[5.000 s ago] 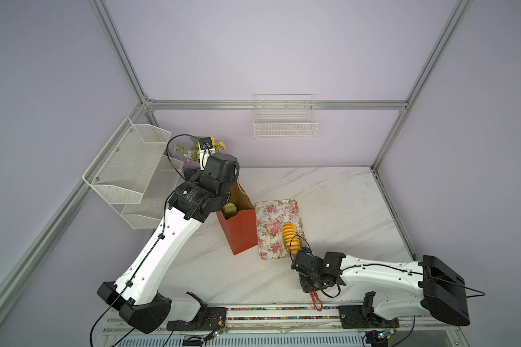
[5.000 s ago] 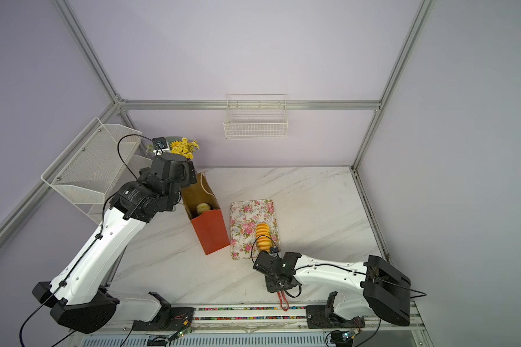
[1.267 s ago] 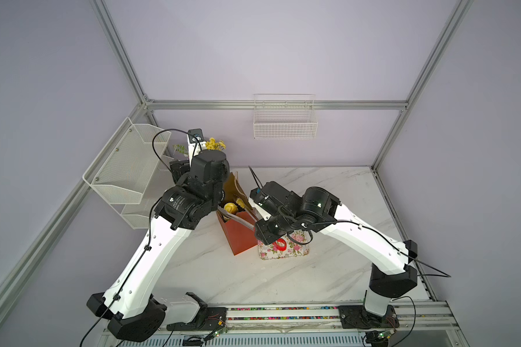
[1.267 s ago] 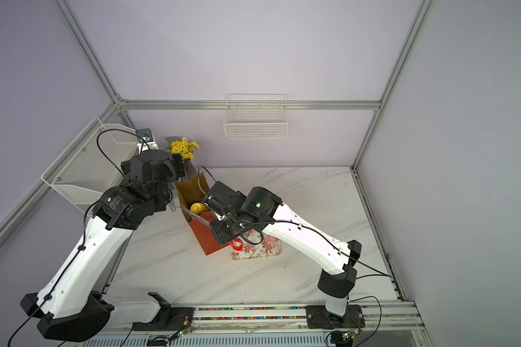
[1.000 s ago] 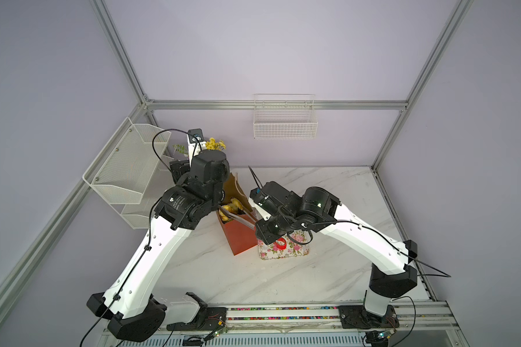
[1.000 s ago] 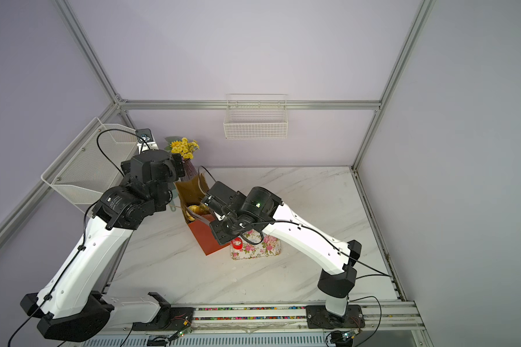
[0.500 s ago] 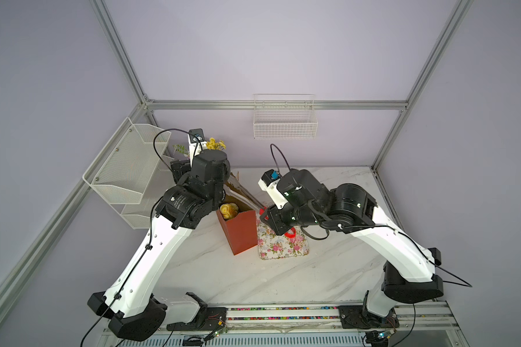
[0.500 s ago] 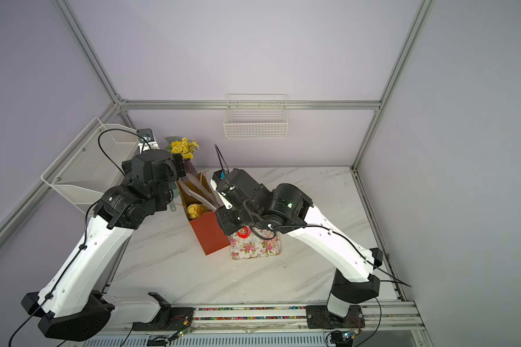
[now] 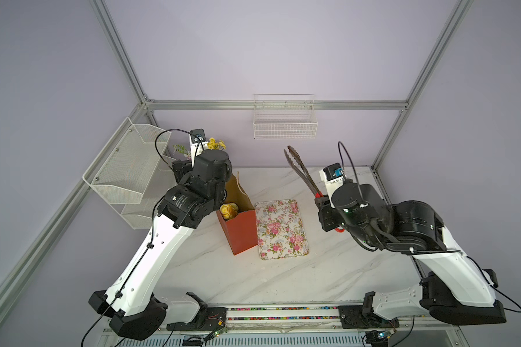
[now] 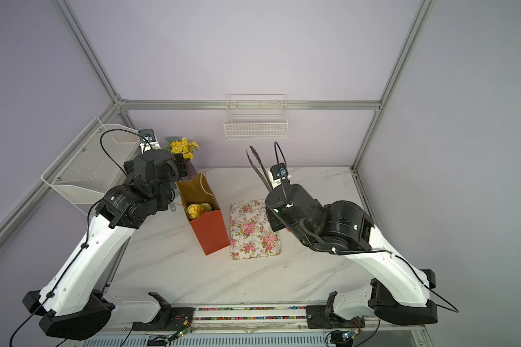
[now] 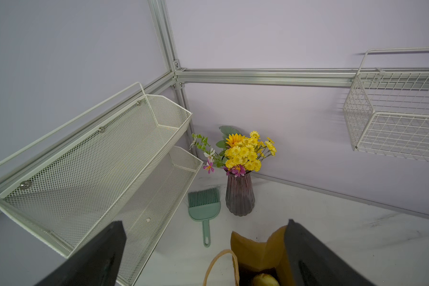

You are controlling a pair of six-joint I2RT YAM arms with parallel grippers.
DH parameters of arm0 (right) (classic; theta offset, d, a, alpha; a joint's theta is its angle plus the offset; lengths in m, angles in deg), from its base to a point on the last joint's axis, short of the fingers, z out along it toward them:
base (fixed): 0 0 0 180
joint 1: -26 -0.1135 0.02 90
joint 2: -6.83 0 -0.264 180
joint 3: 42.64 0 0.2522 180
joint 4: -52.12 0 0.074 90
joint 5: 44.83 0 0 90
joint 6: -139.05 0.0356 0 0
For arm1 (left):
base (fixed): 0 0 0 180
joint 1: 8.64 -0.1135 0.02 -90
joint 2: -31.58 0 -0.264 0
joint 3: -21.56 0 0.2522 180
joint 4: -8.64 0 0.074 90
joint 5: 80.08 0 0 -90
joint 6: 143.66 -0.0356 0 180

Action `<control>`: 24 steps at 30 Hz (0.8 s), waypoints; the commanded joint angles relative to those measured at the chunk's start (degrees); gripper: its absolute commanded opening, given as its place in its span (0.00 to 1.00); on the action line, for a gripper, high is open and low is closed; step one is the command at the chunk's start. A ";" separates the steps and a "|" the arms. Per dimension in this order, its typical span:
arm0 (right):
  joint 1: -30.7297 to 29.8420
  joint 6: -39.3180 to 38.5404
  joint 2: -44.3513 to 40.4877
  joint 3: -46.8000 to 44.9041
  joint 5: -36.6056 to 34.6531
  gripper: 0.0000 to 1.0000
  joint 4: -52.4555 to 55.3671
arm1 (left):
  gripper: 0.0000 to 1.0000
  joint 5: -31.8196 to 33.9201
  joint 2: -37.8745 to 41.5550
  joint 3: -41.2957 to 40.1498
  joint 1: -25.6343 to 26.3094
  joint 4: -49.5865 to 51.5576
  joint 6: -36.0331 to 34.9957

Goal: Pack bread into a paper bag
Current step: Place the clamp at the center of the board.

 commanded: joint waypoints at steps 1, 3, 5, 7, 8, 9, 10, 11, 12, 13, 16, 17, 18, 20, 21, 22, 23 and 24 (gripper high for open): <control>-0.09 13.19 -4.60 -12.58 -5.37 0.23 4.40 | 1.00 0.62 1.75 0.06 0.69 0.39 2.54; -0.09 20.74 -7.95 -22.72 -4.59 0.23 5.25 | 1.00 0.20 2.24 0.01 0.89 0.83 3.04; -0.09 27.43 -10.88 -31.81 -2.28 0.23 5.14 | 1.00 -0.17 2.29 0.86 1.15 1.74 3.43; -0.09 32.40 -13.90 -40.72 0.18 0.23 2.97 | 1.00 -0.43 2.01 1.79 1.47 2.69 3.89; -0.09 33.25 -15.31 -44.23 1.27 0.23 0.88 | 1.00 -0.48 1.99 1.80 1.65 2.79 4.04; -0.09 33.84 -17.03 -47.97 2.09 0.23 -1.56 | 1.00 -0.64 1.98 1.66 1.78 2.79 4.28; -0.09 34.49 -18.44 -50.69 2.53 0.23 -3.20 | 1.00 -0.86 1.92 1.47 1.89 2.79 4.57; -0.09 34.81 -19.73 -53.31 2.56 0.23 -4.86 | 1.00 -1.00 1.90 1.24 1.96 2.86 4.87; -0.09 35.00 -20.79 -55.08 2.48 0.23 -5.90 | 1.00 -1.17 1.74 1.00 2.05 2.96 5.07; -0.09 35.04 -21.91 -57.23 2.55 0.23 -7.24 | 1.00 -1.34 1.57 0.83 2.14 3.09 5.20; 0.00 34.76 -23.87 -60.63 3.36 0.23 -11.07 | 1.00 -1.39 1.06 0.81 2.40 3.74 5.69; 0.00 34.76 -24.25 -61.33 3.79 0.23 -12.22 | 1.00 -1.38 1.02 0.73 2.48 3.91 5.88; 0.02 34.91 -24.63 -62.05 4.35 0.24 -13.44 | 1.00 -1.36 1.10 0.66 2.56 4.02 5.99; 0.09 35.11 -24.88 -63.65 6.05 0.24 -16.20 | 1.00 -1.39 1.36 0.61 2.58 4.00 6.26; 0.16 35.11 -24.88 -64.58 7.31 0.24 -17.77 | 1.00 -1.35 1.52 0.65 2.67 3.93 6.34; 0.26 35.15 -24.69 -65.35 8.32 0.24 -19.03 | 1.00 -1.28 1.54 0.74 2.67 3.93 6.35; 0.42 35.36 -24.31 -65.79 8.97 0.24 -19.55 | 1.00 -1.26 1.55 1.01 2.67 3.93 6.26; 0.57 35.46 -23.71 -66.04 9.74 0.24 -19.92 | 1.00 -1.26 1.46 1.31 2.67 3.93 6.15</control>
